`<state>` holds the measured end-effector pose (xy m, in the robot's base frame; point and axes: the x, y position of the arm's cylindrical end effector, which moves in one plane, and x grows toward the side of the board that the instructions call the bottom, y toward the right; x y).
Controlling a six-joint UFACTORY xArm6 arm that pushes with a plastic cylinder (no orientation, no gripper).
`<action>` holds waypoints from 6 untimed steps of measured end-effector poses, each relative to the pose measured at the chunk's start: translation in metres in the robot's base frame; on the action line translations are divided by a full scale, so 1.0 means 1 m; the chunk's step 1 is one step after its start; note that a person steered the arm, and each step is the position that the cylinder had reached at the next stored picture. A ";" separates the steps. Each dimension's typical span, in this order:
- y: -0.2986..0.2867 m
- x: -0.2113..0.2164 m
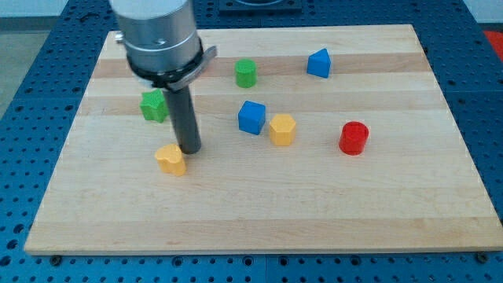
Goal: Move the yellow heart towards the center
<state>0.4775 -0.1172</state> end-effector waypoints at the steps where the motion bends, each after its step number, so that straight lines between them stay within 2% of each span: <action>1: -0.031 0.007; 3: -0.067 0.017; 4: -0.105 0.032; 5: -0.125 0.082; 6: -0.091 0.085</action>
